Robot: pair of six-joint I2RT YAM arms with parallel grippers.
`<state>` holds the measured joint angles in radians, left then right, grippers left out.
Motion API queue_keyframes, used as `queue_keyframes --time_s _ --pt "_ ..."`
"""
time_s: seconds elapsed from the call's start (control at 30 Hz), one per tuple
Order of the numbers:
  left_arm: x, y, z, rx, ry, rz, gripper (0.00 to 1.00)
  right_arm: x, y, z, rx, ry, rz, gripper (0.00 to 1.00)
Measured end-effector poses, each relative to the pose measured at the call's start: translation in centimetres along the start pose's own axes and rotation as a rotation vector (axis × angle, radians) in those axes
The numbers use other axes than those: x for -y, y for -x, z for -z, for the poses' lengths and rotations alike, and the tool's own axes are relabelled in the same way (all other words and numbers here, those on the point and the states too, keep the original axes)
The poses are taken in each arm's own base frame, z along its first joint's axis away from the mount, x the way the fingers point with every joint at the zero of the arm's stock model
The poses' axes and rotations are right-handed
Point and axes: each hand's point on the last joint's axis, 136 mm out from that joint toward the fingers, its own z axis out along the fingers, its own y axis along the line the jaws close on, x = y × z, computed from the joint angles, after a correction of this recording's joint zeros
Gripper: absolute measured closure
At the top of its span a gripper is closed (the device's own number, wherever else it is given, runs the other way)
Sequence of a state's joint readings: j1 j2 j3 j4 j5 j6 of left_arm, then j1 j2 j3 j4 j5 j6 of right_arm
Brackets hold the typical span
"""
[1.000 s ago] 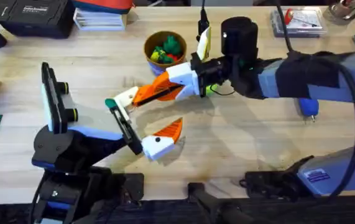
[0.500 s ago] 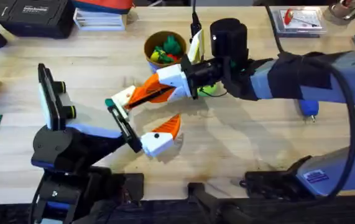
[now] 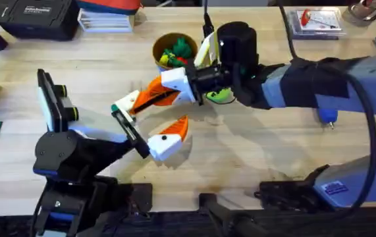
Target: Pick up the gripper from the table and insert it into the empty holder that is missing its gripper. Then pick up a screw, insert it into the mounting hole, and use the screwdriver to tighten it. Finally, clean up the table by picking up the vegetable and placing it into the bucket.
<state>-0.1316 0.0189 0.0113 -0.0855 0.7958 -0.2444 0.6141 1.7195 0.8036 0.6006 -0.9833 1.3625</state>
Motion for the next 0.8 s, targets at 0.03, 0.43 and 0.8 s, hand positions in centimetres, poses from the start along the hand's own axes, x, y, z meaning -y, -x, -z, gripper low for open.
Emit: queue_keyframes --time_s 0.03,0.43,0.8 --pt "-0.1 0.0 0.0 0.002 0.007 0.002 0.014 0.0 0.0 -0.2 0.006 -0.002 0.003 0.993" --pt "-0.3 0.1 0.0 0.006 0.014 0.004 0.014 -0.3 0.0 -0.4 0.012 -0.003 0.012 0.993" --pt "1.3 -0.3 0.0 -0.019 -0.073 -0.037 0.014 -0.2 -0.6 0.9 -0.063 0.015 0.027 0.993"
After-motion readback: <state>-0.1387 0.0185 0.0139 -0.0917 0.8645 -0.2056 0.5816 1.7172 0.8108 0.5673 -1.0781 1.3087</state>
